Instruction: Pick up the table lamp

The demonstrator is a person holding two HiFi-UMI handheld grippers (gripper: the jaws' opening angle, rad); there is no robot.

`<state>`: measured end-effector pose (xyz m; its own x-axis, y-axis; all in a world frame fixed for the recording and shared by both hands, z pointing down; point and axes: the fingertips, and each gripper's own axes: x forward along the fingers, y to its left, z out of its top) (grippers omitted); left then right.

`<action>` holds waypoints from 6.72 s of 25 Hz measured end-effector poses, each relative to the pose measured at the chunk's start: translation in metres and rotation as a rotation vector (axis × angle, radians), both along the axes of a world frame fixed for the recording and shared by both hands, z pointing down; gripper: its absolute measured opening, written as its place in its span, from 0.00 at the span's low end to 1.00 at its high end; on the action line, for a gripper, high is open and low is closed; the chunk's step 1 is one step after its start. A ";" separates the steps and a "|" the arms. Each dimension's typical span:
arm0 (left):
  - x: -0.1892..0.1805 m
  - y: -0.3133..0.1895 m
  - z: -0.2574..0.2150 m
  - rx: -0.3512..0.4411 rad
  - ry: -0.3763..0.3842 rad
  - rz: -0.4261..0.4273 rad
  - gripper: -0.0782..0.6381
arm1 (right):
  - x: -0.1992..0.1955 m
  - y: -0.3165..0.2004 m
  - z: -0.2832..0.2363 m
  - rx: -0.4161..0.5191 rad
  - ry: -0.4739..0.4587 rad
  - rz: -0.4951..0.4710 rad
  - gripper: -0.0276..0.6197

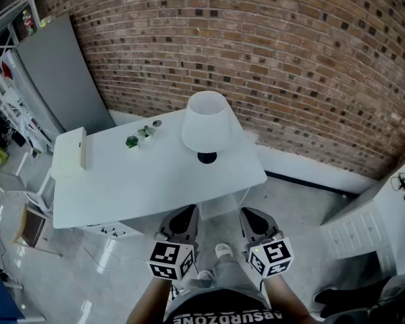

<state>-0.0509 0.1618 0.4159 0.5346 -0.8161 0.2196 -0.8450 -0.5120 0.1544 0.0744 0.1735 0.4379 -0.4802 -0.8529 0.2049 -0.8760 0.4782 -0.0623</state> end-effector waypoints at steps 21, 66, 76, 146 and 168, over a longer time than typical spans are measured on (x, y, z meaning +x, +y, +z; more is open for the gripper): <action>0.013 -0.030 0.002 -0.013 0.003 -0.004 0.12 | 0.002 -0.035 -0.002 0.018 0.012 -0.049 0.04; 0.007 -0.167 0.046 -0.177 0.064 -0.141 0.43 | 0.044 -0.185 0.029 -0.183 -0.226 -0.202 0.38; 0.006 -0.189 0.063 -0.212 0.047 -0.216 0.43 | 0.054 -0.215 0.051 -0.221 -0.200 -0.260 0.39; -0.032 -0.310 0.139 -0.674 0.775 0.244 0.43 | 0.012 -0.341 0.106 -0.660 -0.800 -0.375 0.50; -0.027 -0.330 0.130 -0.696 1.095 0.428 0.42 | 0.001 -0.358 0.099 -0.654 -1.030 -0.414 0.47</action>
<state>-0.0777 -0.1677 0.5461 0.8791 -0.4405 -0.1821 0.0789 -0.2423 0.9670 0.0758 -0.1845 0.5368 -0.8691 -0.4854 -0.0950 -0.0792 0.3262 -0.9420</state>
